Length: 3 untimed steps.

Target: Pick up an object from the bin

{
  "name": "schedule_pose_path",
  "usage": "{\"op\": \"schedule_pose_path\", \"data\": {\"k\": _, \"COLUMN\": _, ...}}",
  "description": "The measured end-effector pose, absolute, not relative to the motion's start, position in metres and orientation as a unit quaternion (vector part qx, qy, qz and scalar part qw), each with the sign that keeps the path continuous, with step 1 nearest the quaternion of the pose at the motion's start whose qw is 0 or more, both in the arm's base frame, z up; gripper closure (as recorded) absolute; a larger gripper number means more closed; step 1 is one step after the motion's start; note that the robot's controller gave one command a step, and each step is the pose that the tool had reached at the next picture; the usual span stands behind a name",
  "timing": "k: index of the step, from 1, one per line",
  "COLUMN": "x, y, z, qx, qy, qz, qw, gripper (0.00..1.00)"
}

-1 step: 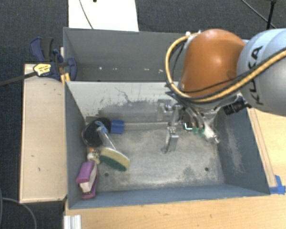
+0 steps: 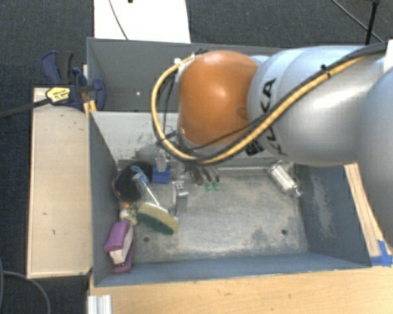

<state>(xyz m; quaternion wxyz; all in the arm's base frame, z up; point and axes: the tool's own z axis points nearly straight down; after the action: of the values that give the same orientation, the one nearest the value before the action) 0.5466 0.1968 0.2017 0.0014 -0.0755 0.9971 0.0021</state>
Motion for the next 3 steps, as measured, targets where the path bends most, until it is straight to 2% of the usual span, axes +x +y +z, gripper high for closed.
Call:
{"op": "schedule_pose_path", "data": {"k": 1, "x": 0.528, "y": 0.252, "z": 0.15, "qx": -0.038, "qy": 0.999, "qz": 0.001, "qw": -0.002, "gripper": 0.0}}
{"op": "schedule_pose_path", "data": {"k": 2, "x": 0.539, "y": 0.174, "z": 0.21, "qx": -0.113, "qy": 0.994, "qz": 0.0, "qw": 0.004, "gripper": 0.0}}
{"op": "schedule_pose_path", "data": {"k": 3, "x": 0.521, "y": 0.207, "z": 0.073, "qx": -0.302, "qy": 0.953, "qz": 0.003, "qw": 0.005, "gripper": 0.0}}
